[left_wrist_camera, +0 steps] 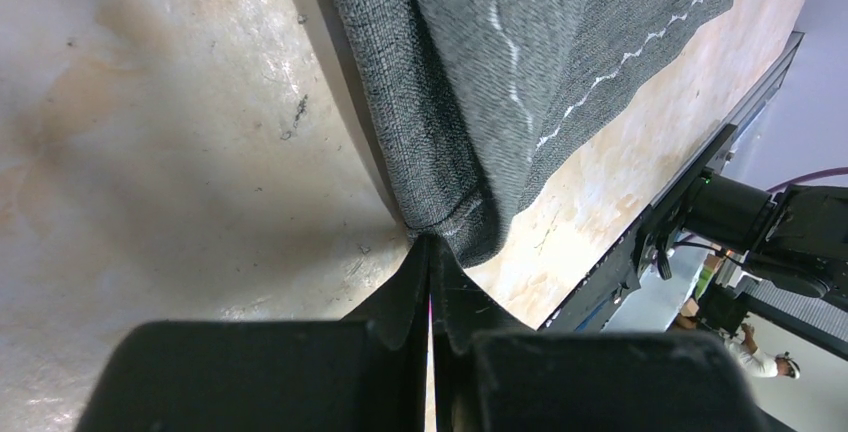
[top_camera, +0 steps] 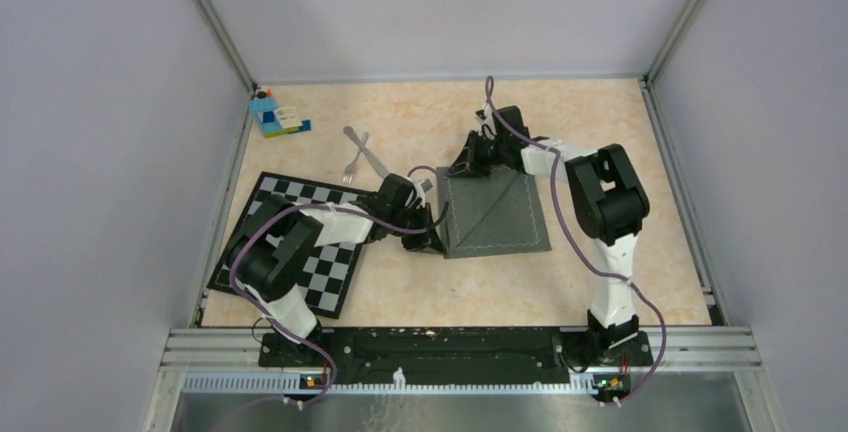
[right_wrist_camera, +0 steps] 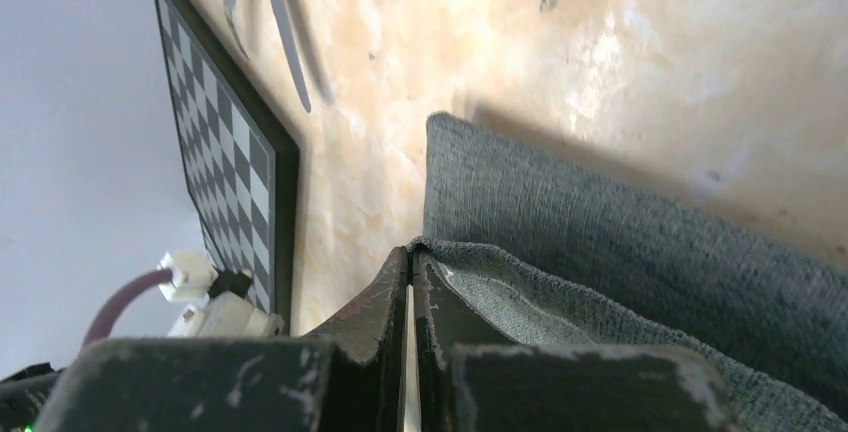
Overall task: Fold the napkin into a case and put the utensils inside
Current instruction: Fold the top corner of the square-folded napkin at the center of the board.
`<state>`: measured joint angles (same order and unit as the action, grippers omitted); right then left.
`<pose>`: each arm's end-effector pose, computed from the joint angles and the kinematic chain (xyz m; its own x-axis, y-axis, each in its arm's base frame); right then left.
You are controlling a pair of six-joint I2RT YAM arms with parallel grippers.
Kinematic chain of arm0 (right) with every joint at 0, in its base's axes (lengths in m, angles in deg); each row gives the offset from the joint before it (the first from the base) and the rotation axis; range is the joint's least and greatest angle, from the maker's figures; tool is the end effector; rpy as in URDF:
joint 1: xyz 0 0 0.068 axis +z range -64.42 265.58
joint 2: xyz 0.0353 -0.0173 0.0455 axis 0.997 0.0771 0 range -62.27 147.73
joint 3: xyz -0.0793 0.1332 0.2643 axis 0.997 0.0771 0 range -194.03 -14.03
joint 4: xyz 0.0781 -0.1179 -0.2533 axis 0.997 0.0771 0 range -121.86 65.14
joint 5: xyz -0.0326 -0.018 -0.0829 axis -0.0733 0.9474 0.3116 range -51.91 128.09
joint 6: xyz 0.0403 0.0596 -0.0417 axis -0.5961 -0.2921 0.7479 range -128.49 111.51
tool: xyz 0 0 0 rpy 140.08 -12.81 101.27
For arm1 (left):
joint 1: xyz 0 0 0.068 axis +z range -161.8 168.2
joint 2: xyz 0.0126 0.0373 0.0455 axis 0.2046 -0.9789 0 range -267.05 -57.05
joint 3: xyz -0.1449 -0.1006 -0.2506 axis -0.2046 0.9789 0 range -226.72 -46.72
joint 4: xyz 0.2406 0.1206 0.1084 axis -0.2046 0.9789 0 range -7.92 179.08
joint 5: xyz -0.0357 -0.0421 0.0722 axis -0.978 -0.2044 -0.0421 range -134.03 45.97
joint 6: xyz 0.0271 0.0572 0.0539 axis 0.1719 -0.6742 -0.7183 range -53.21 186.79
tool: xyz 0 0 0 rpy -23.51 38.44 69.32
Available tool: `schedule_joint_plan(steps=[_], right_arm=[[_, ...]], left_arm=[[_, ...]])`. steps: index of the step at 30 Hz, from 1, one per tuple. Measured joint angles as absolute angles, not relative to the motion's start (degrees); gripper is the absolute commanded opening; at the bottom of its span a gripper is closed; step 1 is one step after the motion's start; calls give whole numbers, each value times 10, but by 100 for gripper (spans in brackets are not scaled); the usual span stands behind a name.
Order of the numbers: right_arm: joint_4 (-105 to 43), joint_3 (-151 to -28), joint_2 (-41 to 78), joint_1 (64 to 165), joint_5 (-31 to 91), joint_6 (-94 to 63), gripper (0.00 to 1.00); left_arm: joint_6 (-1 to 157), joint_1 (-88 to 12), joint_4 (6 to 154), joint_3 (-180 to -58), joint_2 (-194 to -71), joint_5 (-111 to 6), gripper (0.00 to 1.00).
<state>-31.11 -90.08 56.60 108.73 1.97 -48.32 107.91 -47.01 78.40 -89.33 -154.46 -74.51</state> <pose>0.4457 0.2371 0.1404 -0.9416 0.1600 -0.2962 -0.1396 0.6150 0.7761 0.2663 -0.2330 0.1129 -0.9770 -0.0044 -0.2132 0.1519 0.6873 -0.7103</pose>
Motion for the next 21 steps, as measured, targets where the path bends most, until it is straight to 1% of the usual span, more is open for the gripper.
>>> schedule_joint_plan(steps=[21], right_arm=[[-318, -948, 614, 1088, 33, -497, 0]], left_arm=[[1087, -479, 772, -887, -1545, -742, 2]])
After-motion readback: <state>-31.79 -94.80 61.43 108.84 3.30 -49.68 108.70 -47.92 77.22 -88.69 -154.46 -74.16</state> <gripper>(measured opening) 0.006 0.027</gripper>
